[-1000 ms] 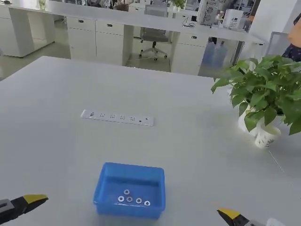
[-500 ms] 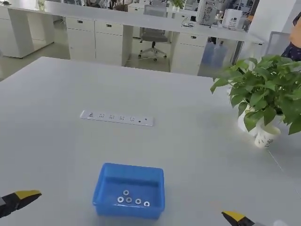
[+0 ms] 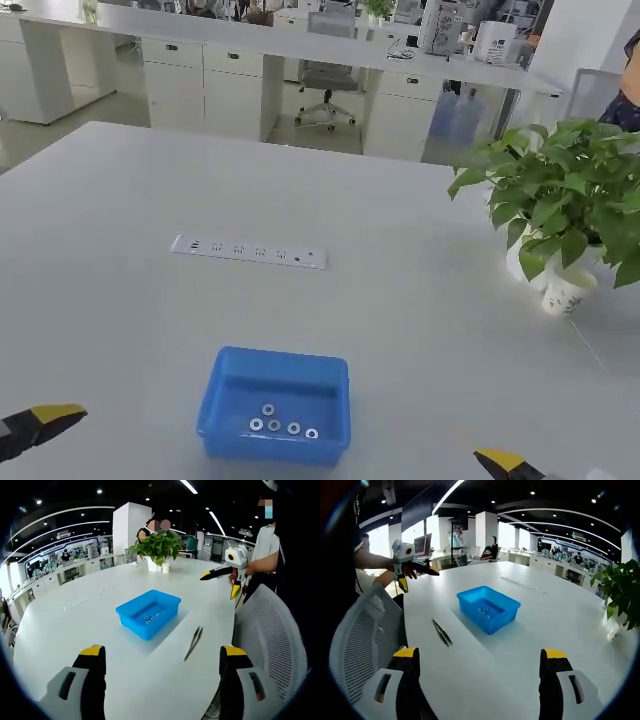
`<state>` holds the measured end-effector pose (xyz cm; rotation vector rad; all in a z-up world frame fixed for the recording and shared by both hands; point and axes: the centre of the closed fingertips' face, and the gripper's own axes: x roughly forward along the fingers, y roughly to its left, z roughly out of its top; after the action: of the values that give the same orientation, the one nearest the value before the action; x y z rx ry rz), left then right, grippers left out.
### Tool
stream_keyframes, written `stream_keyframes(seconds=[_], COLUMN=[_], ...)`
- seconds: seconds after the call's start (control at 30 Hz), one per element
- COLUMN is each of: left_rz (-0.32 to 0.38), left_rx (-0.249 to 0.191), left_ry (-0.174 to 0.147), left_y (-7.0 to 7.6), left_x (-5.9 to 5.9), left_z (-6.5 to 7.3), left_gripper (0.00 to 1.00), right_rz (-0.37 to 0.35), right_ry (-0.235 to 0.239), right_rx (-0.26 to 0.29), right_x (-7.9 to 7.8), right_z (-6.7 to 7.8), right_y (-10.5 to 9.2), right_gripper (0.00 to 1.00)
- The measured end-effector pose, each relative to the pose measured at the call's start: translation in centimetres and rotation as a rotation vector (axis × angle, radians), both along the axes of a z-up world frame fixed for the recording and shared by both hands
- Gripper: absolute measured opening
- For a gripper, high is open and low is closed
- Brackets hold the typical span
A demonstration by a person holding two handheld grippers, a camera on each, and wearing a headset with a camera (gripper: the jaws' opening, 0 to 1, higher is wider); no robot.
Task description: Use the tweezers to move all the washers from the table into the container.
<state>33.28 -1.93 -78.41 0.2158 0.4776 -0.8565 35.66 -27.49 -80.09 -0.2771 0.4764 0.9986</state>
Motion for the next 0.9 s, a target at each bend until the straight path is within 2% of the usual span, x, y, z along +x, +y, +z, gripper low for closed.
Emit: stream_keyframes(seconds=[0.9], left_rz=[-0.016], left_rx=[0.021], left_ry=[-0.006], left_y=[-0.13], left_x=[-0.03], left_z=[-0.15], left_gripper=[0.99], right_rz=[0.000], right_ry=[0.010], right_rx=[-0.007], right_x=[-0.16], right_z=[-0.01], right_y=[-0.22], right_gripper=[1.00])
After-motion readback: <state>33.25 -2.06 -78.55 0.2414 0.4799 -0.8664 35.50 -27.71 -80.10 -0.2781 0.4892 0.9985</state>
